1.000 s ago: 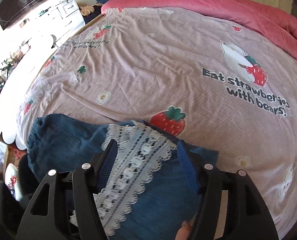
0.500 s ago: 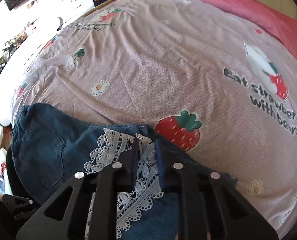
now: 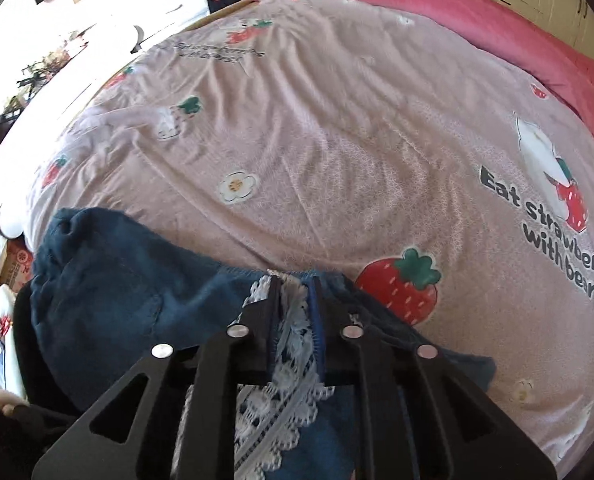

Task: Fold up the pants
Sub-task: 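Lay the hems on the denim and press the fold with the right tool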

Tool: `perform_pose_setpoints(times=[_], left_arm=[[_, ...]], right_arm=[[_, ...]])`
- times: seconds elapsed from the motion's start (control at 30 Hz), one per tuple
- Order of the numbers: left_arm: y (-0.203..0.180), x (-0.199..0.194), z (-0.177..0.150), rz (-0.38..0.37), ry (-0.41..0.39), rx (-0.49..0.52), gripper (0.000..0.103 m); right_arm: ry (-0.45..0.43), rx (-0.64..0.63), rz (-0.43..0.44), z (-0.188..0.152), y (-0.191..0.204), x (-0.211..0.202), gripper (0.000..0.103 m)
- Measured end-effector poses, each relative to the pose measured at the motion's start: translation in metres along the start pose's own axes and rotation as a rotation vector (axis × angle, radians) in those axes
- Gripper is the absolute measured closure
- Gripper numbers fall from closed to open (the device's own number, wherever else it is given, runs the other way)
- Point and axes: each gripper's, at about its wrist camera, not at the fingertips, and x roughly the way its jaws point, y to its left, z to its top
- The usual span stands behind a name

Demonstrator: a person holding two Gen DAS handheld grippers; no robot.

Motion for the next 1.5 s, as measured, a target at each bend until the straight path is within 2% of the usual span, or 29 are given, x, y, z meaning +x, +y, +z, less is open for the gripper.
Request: perform_pose_setpoints(times=[0.1,0.17,0.2,0.23,0.3,0.4,0.47,0.57,0.93,1.0,1.1,1.2,1.37,1.5], left_arm=[[0.002,0.002,-0.001,-0.006,0.006,-0.005,0.093],[0.003,0.004,-0.002,-0.007,0.008,-0.005,0.093],[0.003,0.004,-0.002,-0.008,0.007,-0.006,0.093],[0.004,0.004,-0.002,-0.009,0.006,-0.006,0.093],[0.005,0.004,-0.002,-0.011,0.003,-0.008,0.093],[0.005,0.004,-0.002,-0.007,0.0,-0.008,0.093],[0.003,0.003,-0.003,0.002,-0.001,0.0,0.093],[0.001,0.004,-0.004,0.016,-0.002,0.007,0.093],[-0.002,0.007,-0.005,0.037,0.001,0.008,0.093],[-0.002,0.007,-0.004,0.038,0.003,0.006,0.093],[-0.003,0.007,-0.004,0.042,0.002,0.008,0.093],[-0.003,0.007,-0.004,0.043,-0.001,0.003,0.093],[-0.004,0.003,-0.004,0.042,-0.009,-0.004,0.093],[-0.003,-0.002,-0.005,0.038,-0.017,-0.007,0.093]], right_arm=[[-0.08,0.03,0.035,0.008,-0.009,-0.023,0.084],[-0.128,0.042,0.041,0.008,-0.018,-0.044,0.075],[-0.141,0.049,0.036,0.005,-0.023,-0.054,0.063],[-0.149,0.051,0.033,0.0,-0.027,-0.064,0.056],[-0.146,0.044,0.022,-0.013,-0.033,-0.074,0.056],[-0.06,0.048,0.016,-0.038,-0.038,-0.068,0.056],[-0.002,0.065,-0.027,-0.053,-0.043,-0.054,0.056],[0.025,0.101,-0.05,-0.057,-0.052,-0.031,0.056],[0.014,0.153,-0.039,-0.033,-0.062,0.015,0.053],[-0.006,0.154,-0.035,-0.032,-0.063,0.008,0.053],[-0.087,0.152,0.004,-0.036,-0.06,-0.022,0.053],[-0.131,0.1,0.032,-0.043,-0.045,-0.049,0.041],[-0.084,0.024,0.101,-0.054,-0.013,-0.054,0.038],[-0.03,0.023,0.094,-0.053,-0.003,-0.037,0.038]])
